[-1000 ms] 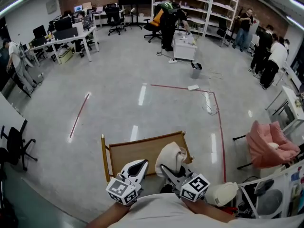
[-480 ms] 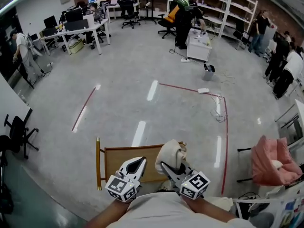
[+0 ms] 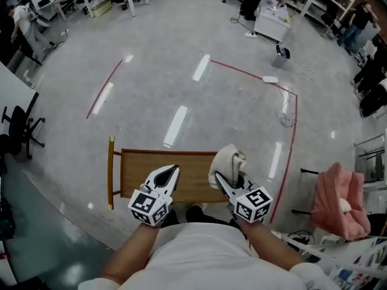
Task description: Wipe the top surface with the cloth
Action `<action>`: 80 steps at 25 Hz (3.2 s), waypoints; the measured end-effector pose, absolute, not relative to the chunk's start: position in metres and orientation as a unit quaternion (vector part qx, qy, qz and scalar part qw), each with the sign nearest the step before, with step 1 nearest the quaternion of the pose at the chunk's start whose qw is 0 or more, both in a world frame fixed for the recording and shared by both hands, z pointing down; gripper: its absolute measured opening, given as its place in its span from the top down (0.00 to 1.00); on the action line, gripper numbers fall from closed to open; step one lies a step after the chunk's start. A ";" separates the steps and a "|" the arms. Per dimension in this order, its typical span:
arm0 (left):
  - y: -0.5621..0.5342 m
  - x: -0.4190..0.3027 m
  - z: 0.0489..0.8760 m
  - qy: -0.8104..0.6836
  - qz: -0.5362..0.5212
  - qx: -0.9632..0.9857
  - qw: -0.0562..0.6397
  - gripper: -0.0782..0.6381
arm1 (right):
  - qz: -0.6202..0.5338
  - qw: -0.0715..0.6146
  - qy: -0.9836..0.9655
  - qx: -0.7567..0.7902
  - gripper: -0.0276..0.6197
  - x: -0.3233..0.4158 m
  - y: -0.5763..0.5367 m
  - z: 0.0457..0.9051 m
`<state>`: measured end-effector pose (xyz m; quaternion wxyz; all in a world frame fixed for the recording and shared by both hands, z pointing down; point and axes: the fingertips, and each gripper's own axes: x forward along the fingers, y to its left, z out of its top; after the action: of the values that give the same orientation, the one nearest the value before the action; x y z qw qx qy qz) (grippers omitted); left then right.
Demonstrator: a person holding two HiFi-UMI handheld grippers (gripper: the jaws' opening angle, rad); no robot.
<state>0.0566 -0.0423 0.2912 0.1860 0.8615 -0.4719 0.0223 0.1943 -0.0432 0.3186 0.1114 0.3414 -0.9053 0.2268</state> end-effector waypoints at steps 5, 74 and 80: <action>-0.048 0.055 0.333 -0.464 0.040 0.855 0.228 0.88 | 0.252 0.163 -0.881 0.365 0.81 0.209 -0.050 0.369; 0.018 -0.289 0.552 -0.552 0.057 0.706 0.440 0.88 | 0.375 0.430 -0.810 0.134 0.81 -0.265 -0.039 0.711; 0.025 -0.307 0.553 -0.546 0.056 0.711 0.440 0.88 | 0.379 0.423 -0.809 0.152 0.81 -0.273 -0.031 0.711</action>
<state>-0.3071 0.0246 0.5532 0.4403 0.7107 -0.5459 0.0556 -0.2735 -0.0309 0.7114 0.4233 0.1518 -0.8089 0.3786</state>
